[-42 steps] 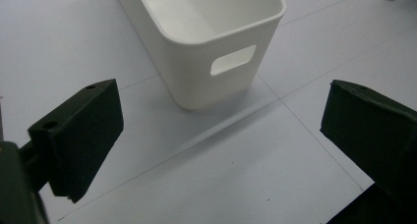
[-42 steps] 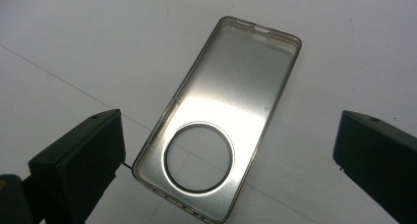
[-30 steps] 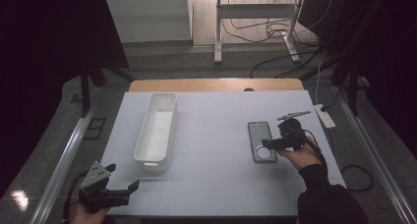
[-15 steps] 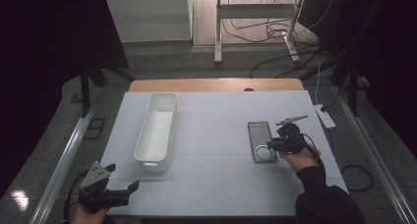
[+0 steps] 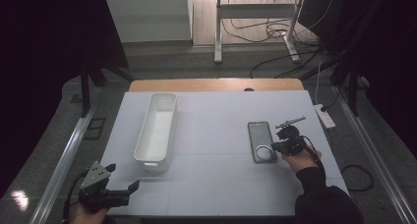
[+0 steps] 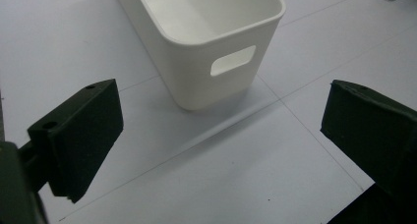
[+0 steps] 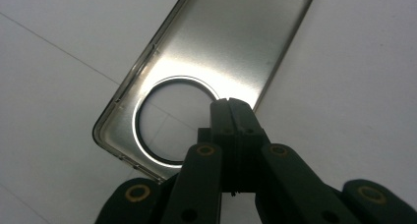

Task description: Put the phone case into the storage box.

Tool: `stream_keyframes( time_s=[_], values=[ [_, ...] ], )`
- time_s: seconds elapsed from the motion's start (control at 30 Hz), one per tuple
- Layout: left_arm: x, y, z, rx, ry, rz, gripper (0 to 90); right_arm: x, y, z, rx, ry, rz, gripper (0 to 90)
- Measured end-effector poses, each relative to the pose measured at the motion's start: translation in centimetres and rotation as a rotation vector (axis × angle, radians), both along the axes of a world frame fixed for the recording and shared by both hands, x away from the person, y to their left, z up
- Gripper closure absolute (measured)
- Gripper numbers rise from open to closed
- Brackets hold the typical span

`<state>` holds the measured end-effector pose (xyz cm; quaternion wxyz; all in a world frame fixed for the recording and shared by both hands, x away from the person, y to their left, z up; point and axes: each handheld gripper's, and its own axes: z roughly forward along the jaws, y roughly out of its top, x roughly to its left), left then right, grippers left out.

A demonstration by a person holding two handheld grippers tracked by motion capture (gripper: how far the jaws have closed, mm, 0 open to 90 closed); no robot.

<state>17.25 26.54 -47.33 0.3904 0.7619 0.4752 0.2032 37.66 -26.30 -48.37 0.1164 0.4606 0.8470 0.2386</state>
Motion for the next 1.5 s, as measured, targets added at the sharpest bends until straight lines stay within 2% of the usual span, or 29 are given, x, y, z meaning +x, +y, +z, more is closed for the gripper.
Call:
stream_keyframes(
  time_s=[0.33, 0.6, 0.77, 1.07, 1.33, 1.5],
  values=[
    [0.0, 0.0, 0.0, 0.002, 0.000, -0.001, 3.0, 0.2, -0.7, -0.4, -0.032, -0.002, -0.029, 89.7],
    [0.0, 0.0, 0.0, 0.002, 0.000, 0.000, 3.0, 0.1, -0.6, -1.0, -0.057, 0.012, -0.017, 89.7],
    [0.0, -0.1, 0.0, 0.004, 0.000, 0.000, 3.1, -0.4, -0.3, -1.0, -0.033, 0.023, -0.005, 89.7],
    [0.1, -0.1, 0.0, 0.004, 0.002, 0.001, 3.0, -1.1, 1.0, -1.2, -0.005, 0.037, 0.051, 89.7],
    [0.1, -0.1, 0.0, 0.005, 0.003, 0.002, 3.0, -1.2, 2.6, -1.3, 0.007, 0.041, 0.095, 89.7],
    [0.1, -0.1, 0.0, 0.004, 0.004, 0.002, 3.0, -0.9, 3.2, -1.4, 0.014, 0.041, 0.104, 89.7]
  ],
)
